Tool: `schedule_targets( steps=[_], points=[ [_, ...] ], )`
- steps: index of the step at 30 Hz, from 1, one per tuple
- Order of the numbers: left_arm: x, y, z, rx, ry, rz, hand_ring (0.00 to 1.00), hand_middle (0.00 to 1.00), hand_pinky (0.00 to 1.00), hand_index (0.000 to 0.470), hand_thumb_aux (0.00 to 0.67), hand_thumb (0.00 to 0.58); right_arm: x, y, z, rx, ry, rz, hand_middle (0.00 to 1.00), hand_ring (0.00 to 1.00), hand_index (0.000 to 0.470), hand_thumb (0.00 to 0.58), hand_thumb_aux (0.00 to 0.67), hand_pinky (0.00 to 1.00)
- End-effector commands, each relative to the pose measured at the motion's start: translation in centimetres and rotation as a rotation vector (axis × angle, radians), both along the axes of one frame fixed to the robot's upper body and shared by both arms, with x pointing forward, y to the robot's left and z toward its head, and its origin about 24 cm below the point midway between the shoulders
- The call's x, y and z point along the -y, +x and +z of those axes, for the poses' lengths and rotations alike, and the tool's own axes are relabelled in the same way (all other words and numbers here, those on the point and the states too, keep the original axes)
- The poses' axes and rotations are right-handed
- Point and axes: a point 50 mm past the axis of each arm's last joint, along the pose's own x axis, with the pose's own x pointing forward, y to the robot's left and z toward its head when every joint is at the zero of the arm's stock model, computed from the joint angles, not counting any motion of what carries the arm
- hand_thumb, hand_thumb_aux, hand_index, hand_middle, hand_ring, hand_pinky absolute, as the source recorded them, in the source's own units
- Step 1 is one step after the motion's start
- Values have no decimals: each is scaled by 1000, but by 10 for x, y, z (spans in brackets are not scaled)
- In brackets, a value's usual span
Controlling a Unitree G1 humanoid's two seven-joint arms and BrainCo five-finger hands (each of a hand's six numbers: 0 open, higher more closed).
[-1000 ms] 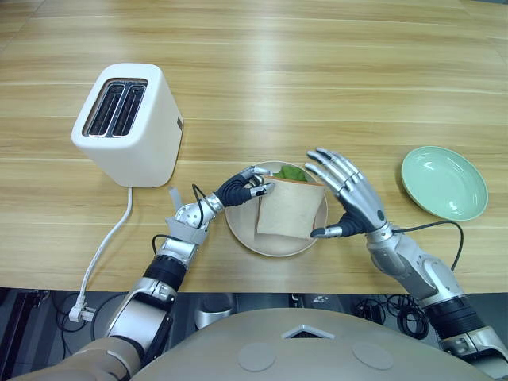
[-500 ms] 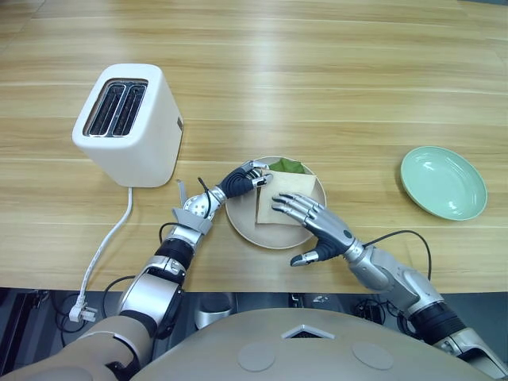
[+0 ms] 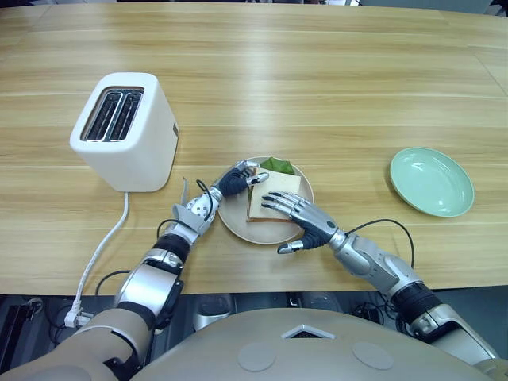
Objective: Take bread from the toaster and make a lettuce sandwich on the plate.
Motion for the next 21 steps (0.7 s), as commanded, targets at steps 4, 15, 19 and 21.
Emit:
schedule_targets(
  steps=[4, 15, 19, 21],
  points=[
    [-22, -11, 93, 704, 52, 199, 0, 0, 0, 0, 0, 0, 17, -10, -25, -63, -142, -65, 0, 0, 0, 0, 0, 0],
    [-4, -84, 51, 212, -273, -215, 1000, 1000, 1000, 460, 670, 580, 46, 0, 50, 123, 384, -225, 1000, 1000, 460, 580, 670, 1000],
    [1, -124, 21, -111, -230, -438, 1000, 1000, 1000, 460, 670, 580, 69, -18, 43, -12, 289, -141, 1000, 1000, 460, 580, 670, 1000],
    [-1, -141, 6, -241, -138, -515, 1000, 1000, 1000, 460, 670, 580, 72, -36, 29, -129, 187, -49, 1000, 1000, 460, 580, 670, 1000]
  ],
)
